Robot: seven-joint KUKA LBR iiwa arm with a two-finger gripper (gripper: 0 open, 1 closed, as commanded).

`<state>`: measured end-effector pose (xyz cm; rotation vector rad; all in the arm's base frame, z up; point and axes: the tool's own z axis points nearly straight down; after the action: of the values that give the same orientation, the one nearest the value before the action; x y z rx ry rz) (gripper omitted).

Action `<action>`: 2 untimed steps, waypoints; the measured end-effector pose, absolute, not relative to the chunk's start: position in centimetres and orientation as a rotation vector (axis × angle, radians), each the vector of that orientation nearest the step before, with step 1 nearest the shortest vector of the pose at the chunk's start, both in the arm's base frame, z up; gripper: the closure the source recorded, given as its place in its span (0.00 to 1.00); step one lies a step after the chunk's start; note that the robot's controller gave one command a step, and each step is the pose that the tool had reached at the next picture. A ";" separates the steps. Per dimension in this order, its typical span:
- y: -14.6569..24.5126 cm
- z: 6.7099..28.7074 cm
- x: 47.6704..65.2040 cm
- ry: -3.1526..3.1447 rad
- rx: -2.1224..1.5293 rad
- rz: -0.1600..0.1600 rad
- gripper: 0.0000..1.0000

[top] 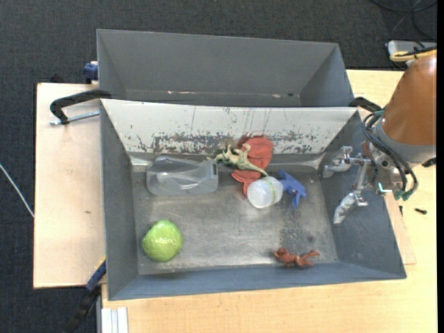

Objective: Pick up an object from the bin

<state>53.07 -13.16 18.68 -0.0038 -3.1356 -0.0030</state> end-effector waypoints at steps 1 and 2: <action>-13.1 19.1 53.3 -3.144 -0.001 0.000 0.00; -9.2 16.8 56.7 -3.148 0.126 0.003 0.00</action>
Offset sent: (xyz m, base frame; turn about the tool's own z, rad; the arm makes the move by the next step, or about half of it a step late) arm 0.0582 0.0699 -0.0392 -0.1447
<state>56.69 -9.24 16.78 0.1258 -3.1479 0.0031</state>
